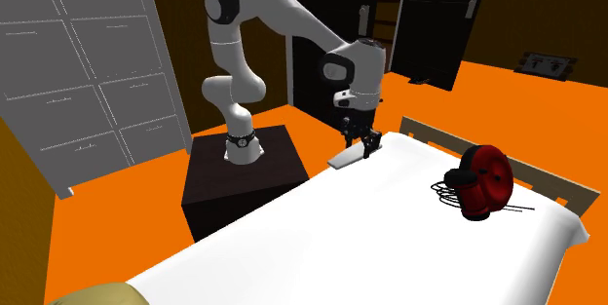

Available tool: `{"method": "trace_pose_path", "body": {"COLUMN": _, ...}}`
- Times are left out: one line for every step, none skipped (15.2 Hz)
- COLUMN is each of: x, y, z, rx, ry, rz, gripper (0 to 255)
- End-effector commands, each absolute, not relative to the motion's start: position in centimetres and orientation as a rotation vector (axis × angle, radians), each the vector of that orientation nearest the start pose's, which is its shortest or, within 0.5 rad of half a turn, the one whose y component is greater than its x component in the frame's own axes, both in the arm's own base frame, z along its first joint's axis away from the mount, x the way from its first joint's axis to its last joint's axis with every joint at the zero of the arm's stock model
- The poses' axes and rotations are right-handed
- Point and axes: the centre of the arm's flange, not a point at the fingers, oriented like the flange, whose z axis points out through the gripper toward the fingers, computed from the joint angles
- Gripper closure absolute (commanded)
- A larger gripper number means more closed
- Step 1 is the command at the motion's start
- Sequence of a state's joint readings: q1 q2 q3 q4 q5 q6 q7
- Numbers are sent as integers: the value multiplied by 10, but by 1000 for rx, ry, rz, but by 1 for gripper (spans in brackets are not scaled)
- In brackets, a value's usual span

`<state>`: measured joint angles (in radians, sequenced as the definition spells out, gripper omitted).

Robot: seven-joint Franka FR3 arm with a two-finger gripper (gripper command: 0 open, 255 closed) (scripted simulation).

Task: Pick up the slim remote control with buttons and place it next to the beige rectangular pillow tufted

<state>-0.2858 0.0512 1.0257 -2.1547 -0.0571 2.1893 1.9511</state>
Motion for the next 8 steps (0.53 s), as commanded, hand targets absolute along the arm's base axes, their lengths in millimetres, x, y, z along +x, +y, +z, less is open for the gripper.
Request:
{"method": "trace_pose_path", "body": {"x": 403, "y": 362, "z": 398, "rx": -2605, "ry": 1742, "rz": -7, "gripper": 255}}
{"method": "trace_pose_path", "body": {"x": 403, "y": 362, "z": 404, "rx": -2605, "ry": 1742, "rz": -7, "gripper": 255}}
{"method": "trace_pose_path", "body": {"x": 403, "y": 362, "z": 409, "rx": -2605, "ry": 1742, "rz": -7, "gripper": 255}}
{"method": "trace_pose_path", "body": {"x": 403, "y": 362, "z": 414, "rx": -2605, "ry": 1742, "rz": -7, "gripper": 255}}
{"method": "trace_pose_path", "body": {"x": 403, "y": 362, "z": 420, "rx": -2605, "ry": 1742, "rz": -7, "gripper": 255}}
{"method": "trace_pose_path", "body": {"x": 403, "y": 362, "z": 425, "rx": -2605, "ry": 1742, "rz": -7, "gripper": 255}}
{"method": "trace_pose_path", "body": {"x": 403, "y": 362, "z": 430, "rx": -2605, "ry": 1742, "rz": -7, "gripper": 255}}
{"method": "trace_pose_path", "body": {"x": 407, "y": 349, "z": 430, "rx": -2605, "ry": 1742, "rz": -7, "gripper": 255}}
